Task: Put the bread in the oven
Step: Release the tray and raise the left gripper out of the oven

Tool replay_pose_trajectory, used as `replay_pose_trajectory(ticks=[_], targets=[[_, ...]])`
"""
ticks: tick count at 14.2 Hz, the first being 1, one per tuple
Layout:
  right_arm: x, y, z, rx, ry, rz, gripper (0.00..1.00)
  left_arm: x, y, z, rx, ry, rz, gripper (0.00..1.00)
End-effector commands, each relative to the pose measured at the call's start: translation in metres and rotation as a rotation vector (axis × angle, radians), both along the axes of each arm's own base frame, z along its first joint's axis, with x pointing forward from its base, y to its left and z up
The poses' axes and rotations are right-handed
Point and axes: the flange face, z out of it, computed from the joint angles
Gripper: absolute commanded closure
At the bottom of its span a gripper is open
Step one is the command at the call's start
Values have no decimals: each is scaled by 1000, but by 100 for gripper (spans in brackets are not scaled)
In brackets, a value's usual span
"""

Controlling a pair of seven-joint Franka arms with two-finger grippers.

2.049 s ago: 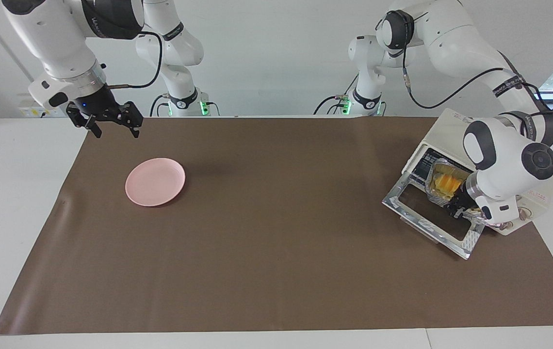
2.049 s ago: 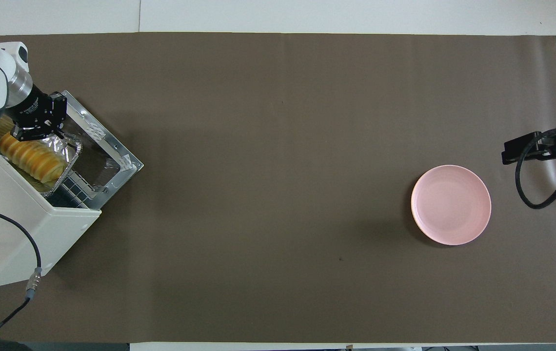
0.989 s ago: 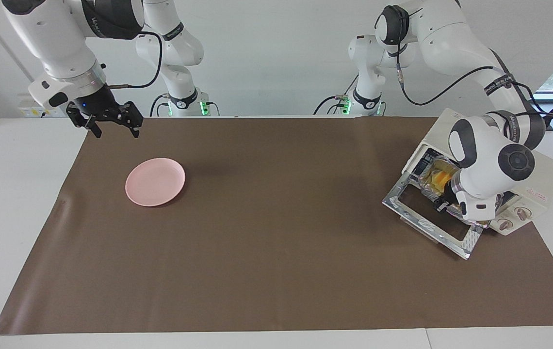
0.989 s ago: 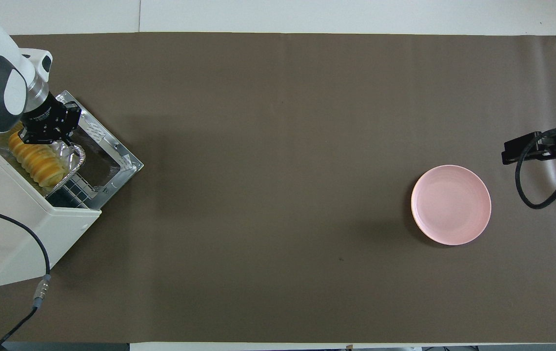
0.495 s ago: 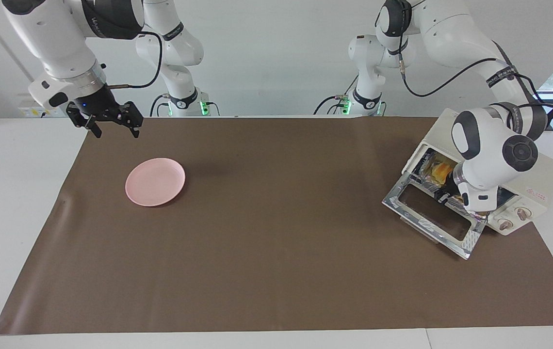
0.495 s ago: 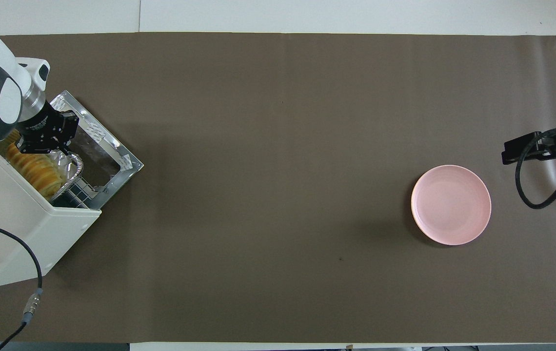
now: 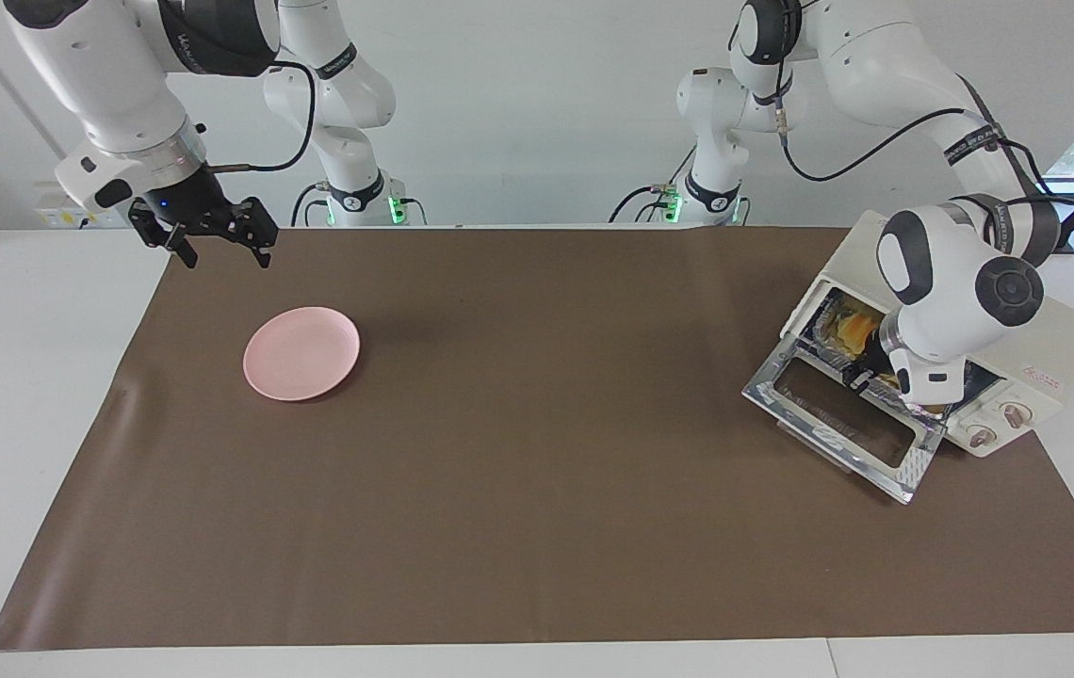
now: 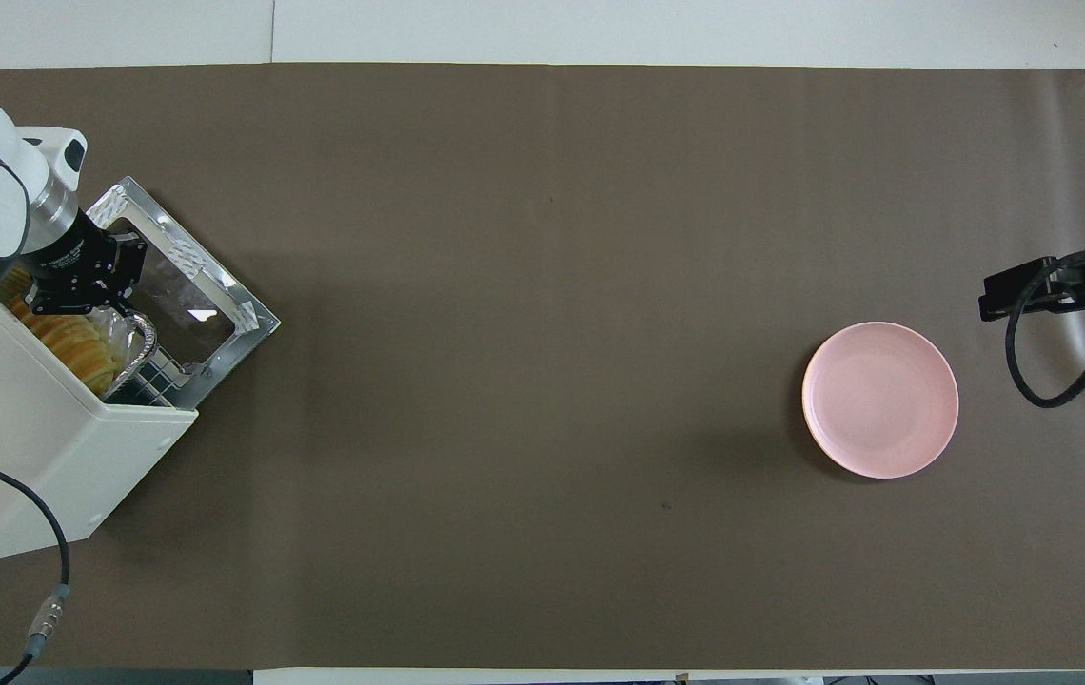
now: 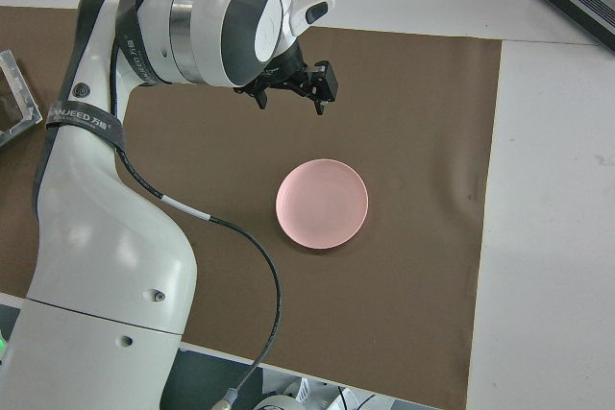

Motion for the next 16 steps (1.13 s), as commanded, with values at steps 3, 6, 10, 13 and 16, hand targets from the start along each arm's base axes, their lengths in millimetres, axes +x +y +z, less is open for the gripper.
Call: replay_pose_trajectory(ticks=[3,6,10,13,16], targets=[[-5,-2,2,-10,2,22,0,-9,3,1,83,-11,-45,100],[-5,-2,2,-10,2,22,0,-12,4,-4,82,-9,-44,100],[-5,-2,2,-10,2,22,0,-17,6,-8,83,-12,-27,100],[-5,-2,2,-10,2,22,0,-19,7,-12,81,-9,-27,100],[-5,-2,2,-10,2,22,0,-21,8,-12,103,-4,-42,100]])
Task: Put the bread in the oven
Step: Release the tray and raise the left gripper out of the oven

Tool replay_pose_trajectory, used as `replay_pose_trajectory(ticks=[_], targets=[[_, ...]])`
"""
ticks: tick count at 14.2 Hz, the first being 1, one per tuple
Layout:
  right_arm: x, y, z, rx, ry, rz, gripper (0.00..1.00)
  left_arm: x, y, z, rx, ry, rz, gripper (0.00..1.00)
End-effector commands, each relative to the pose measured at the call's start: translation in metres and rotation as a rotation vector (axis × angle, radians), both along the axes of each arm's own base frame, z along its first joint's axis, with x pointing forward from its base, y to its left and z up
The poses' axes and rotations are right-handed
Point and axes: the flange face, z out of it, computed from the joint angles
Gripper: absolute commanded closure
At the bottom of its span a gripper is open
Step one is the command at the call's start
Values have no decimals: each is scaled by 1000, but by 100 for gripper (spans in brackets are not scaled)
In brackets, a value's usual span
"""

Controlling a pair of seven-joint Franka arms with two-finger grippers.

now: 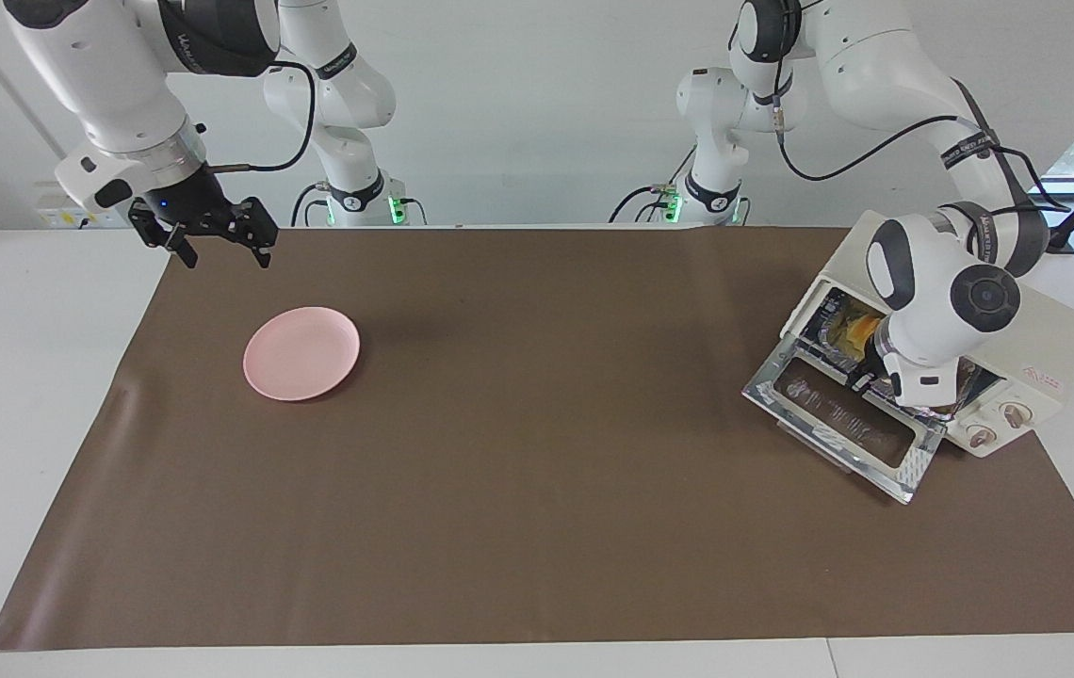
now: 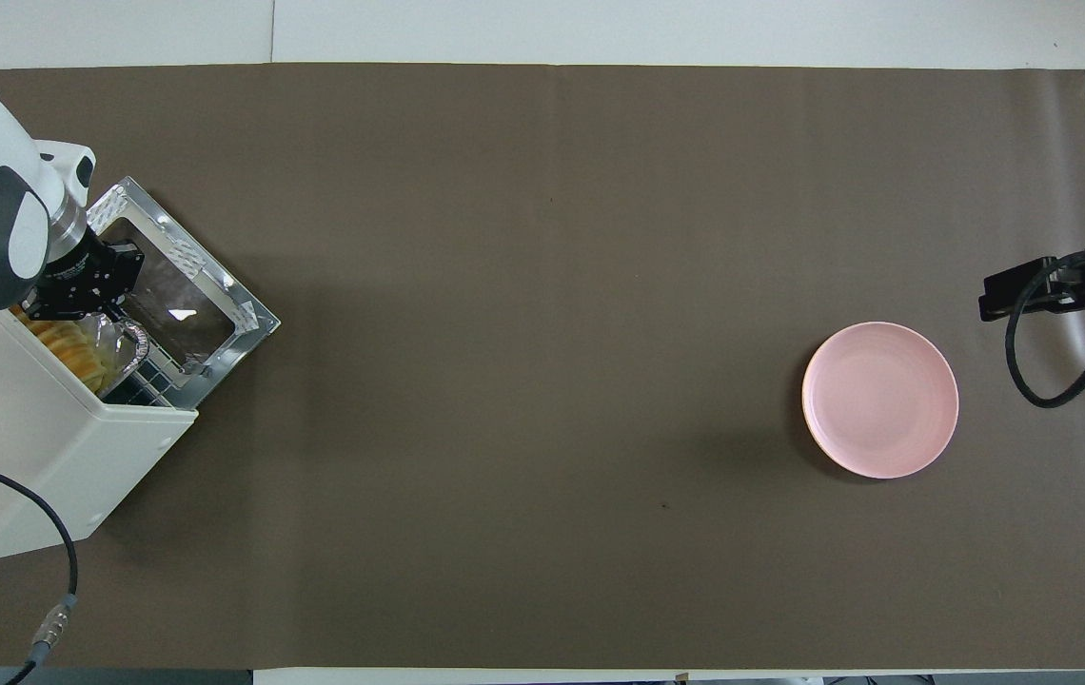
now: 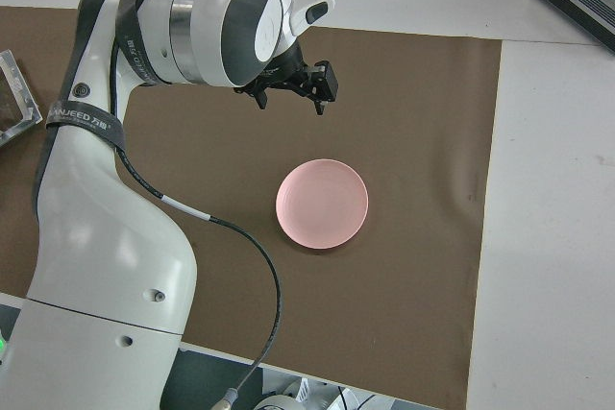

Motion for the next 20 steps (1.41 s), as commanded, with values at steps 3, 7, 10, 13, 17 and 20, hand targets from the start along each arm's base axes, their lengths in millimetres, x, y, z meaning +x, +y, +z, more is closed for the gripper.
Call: replay_pose_trajectory(ticks=[3,7,10,13,17,20], targets=[[-5,-2,2,-10,2,22,0,-13,1,3,19,-20,-5,100],[-5,-2,2,-10,2,22,0,-13,0,3,18,-18,-7,100],[-5,-2,2,-10,2,22,0,-12,-1,3,19,-20,-8,57],[-5,-2,2,-10,2,22,0,-12,-7,4,20,-20,-17,49],[-5,-2,2,-10,2,22,0,-11,-10,7,49,-18,-40,10],[-5,-2,2,-10,2,22,0,-8,-11,13,64,-25,-52,0]])
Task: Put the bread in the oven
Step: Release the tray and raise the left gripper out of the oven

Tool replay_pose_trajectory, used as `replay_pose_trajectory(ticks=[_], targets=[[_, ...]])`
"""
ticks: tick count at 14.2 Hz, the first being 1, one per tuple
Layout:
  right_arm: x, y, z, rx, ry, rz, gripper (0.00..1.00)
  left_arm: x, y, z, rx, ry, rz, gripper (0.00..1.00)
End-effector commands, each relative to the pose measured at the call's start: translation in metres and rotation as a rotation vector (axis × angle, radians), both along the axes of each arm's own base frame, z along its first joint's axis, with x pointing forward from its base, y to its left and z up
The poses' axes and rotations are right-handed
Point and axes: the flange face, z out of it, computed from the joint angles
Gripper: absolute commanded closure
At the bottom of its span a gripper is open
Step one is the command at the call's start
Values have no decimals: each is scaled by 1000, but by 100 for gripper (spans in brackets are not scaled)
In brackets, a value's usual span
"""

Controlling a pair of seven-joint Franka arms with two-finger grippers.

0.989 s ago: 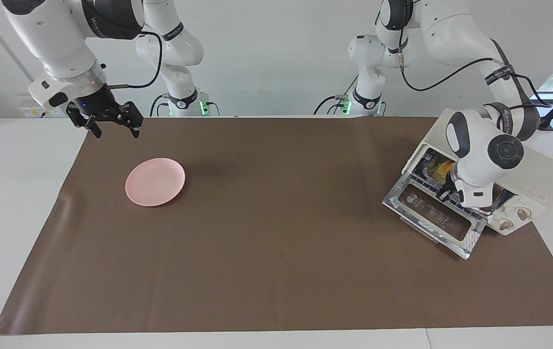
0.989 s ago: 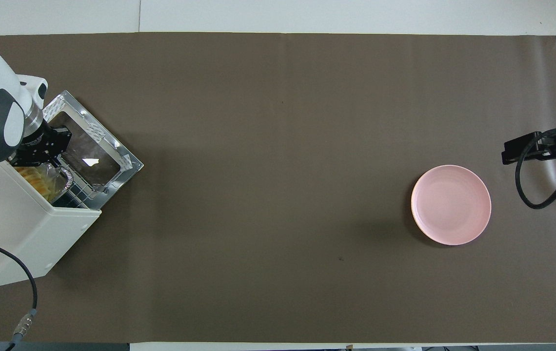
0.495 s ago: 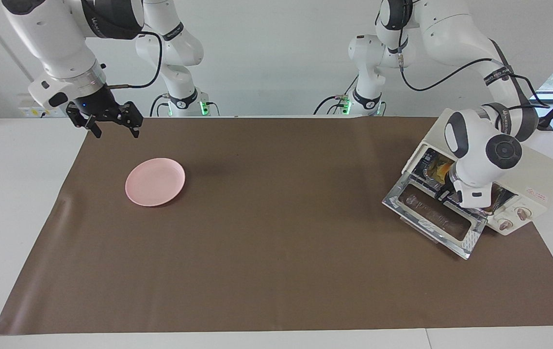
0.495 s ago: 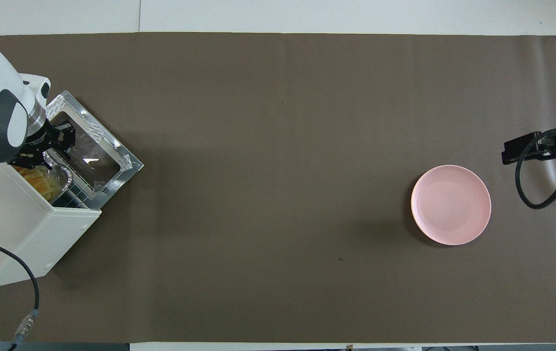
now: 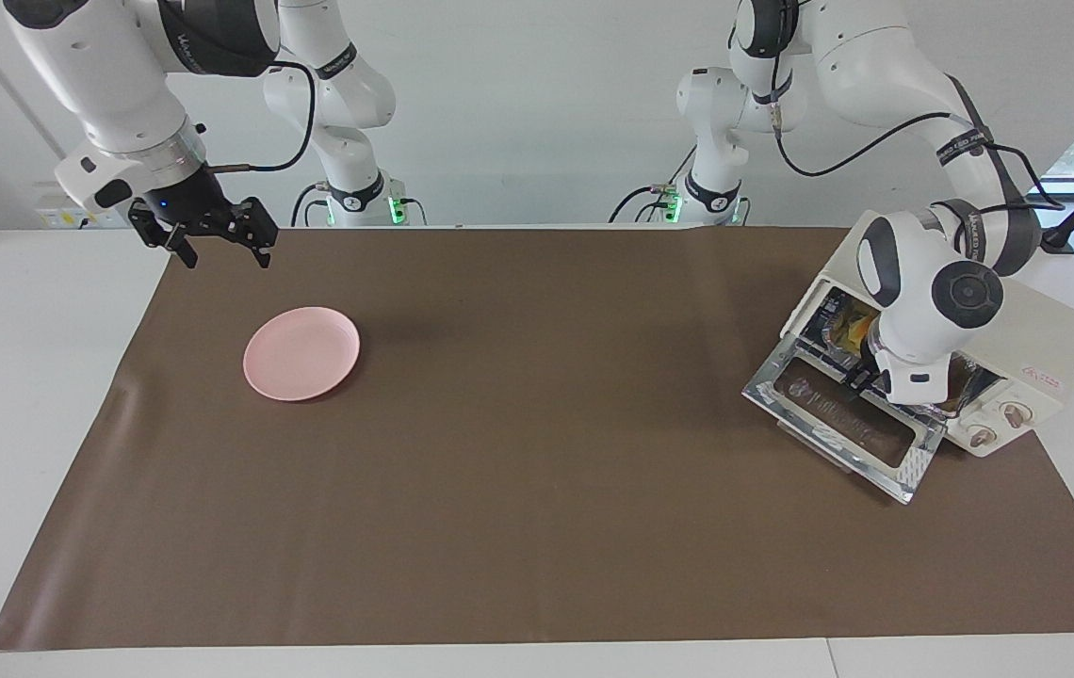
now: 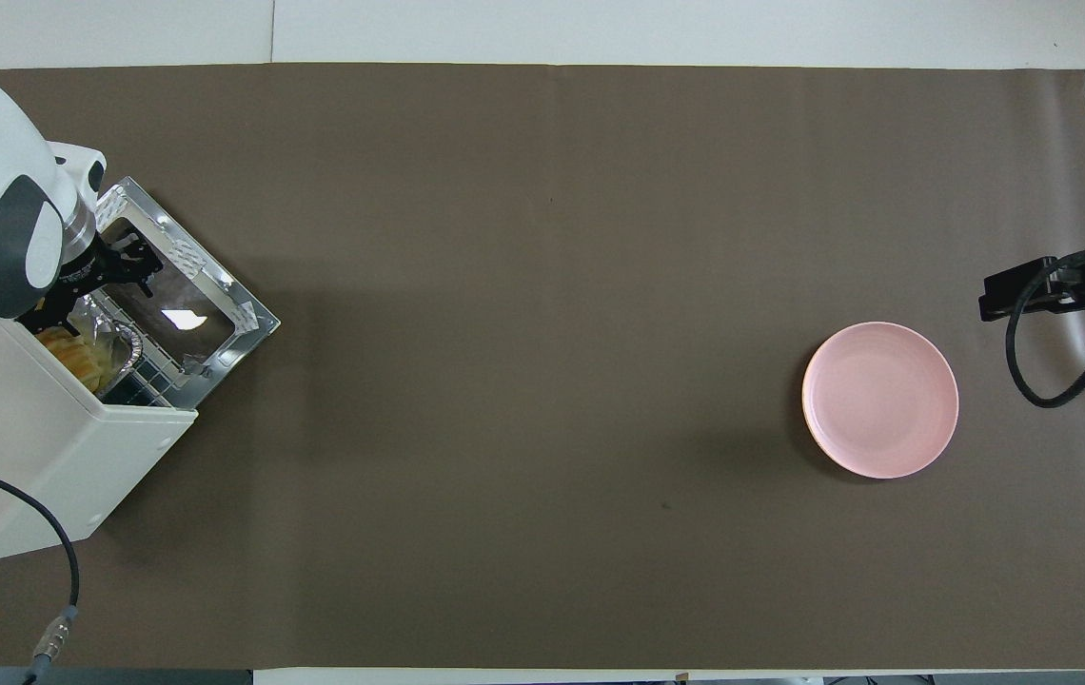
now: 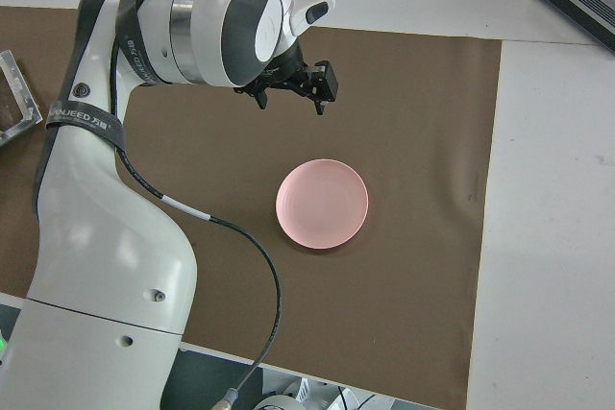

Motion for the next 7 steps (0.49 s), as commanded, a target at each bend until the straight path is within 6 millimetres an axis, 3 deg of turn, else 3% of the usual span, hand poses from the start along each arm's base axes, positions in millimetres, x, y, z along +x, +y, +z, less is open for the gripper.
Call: replay_pose_trajectory(ticks=[1,5,7], targets=[[-5,-2,2,-10,2,22,0,-5,-4,16,30,-22,-12,0],[-5,-2,2,-10,2,22,0,0,-11,28,28,-41,-26,0],[-5,-2,2,-10,2,22,0,5,-12,44,28,-58,-25,0]])
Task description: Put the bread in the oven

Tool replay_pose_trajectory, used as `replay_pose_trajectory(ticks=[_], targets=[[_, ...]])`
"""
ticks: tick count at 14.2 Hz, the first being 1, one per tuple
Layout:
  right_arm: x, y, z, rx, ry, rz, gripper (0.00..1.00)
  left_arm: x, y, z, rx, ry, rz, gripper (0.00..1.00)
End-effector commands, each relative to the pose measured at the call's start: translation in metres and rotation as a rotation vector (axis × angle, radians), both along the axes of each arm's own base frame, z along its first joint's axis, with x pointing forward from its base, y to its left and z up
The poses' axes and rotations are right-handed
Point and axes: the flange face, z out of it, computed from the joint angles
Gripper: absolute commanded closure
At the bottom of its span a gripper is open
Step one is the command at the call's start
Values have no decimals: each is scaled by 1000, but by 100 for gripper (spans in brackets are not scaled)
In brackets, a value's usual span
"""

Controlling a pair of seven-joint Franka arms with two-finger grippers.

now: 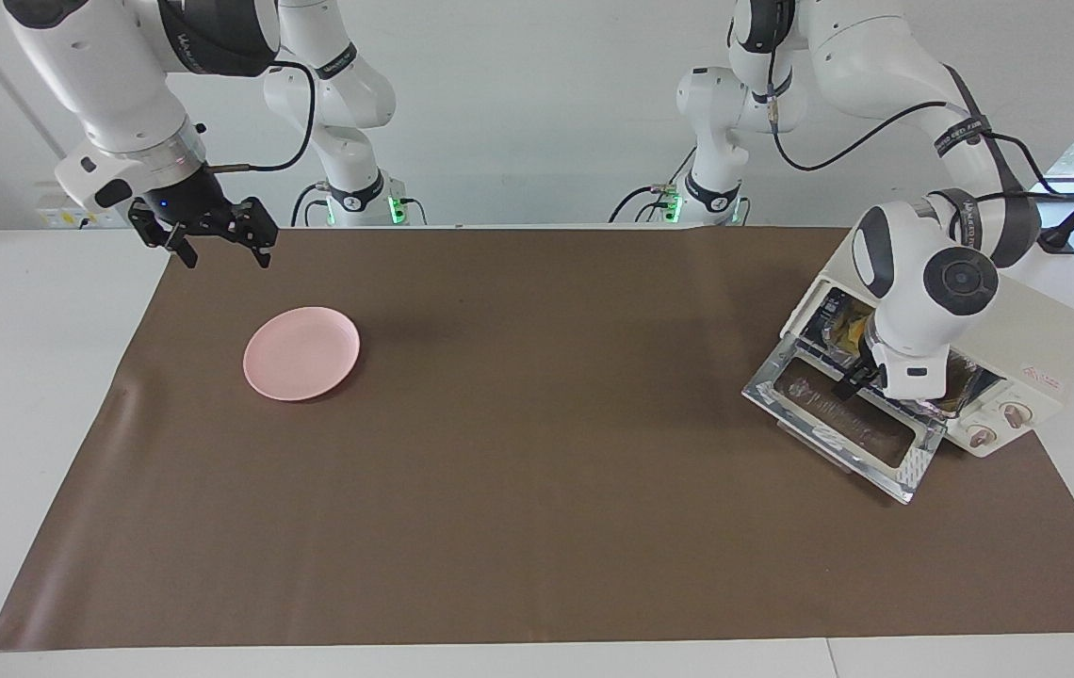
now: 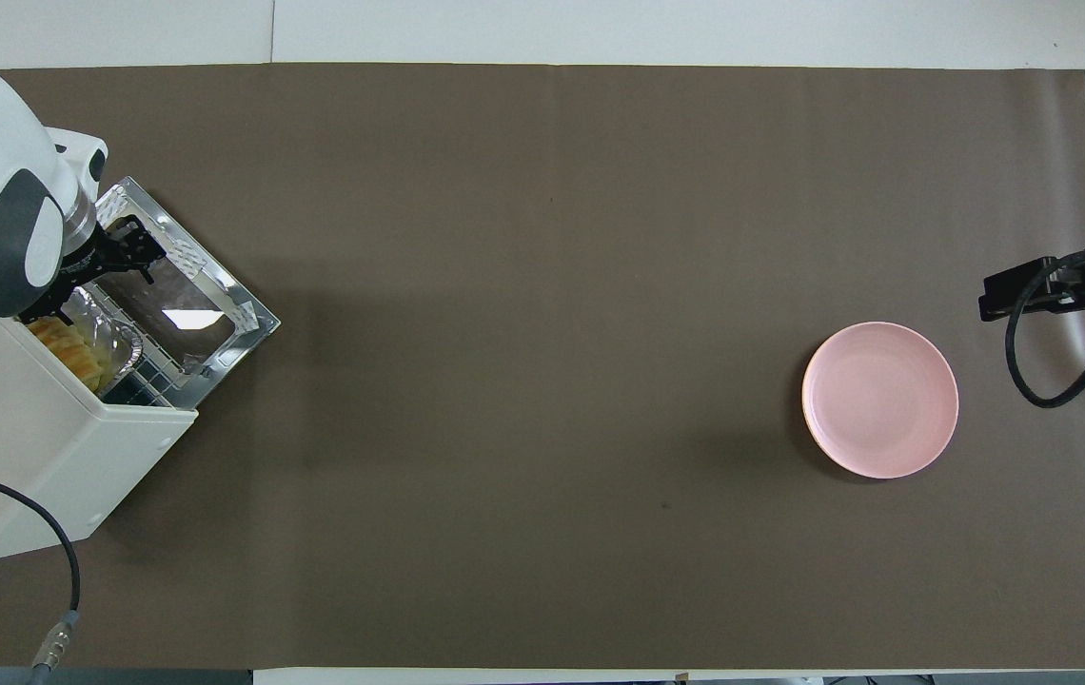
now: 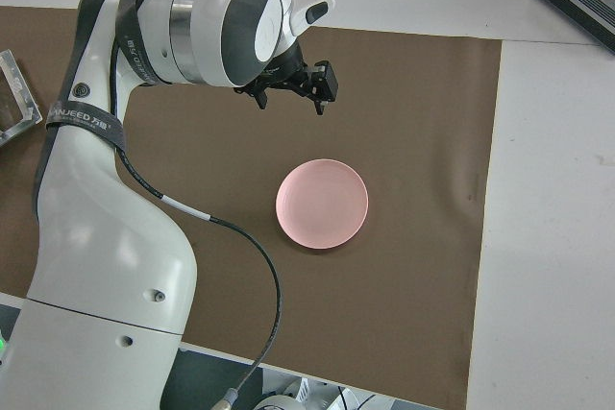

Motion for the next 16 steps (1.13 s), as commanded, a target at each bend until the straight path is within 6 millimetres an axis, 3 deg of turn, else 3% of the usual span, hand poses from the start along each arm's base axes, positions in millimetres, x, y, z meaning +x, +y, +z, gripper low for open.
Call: replay_pose_trajectory(ticks=[1,7,9,12,15,16], targets=[[-5,-2,2,-10,2,22,0,3,-3,27,22,-17,-2,0],[-5,-2,2,-10,2,22,0,-3,-14,63,-25,-34,-99,0],[-5,-2,2,-10,2,22,0,-17,-18,79,-79,19,-214,0],[-5,-2,2,-10,2,22,0,-36,-13,103,-140,28,-252,0],[-5,-2,2,-10,2,22,0,-55,-8,115,-179,47,-337,0],[-5,-2,2,-10,2,22,0,-63,-6,130,-199,48,-390,0]])
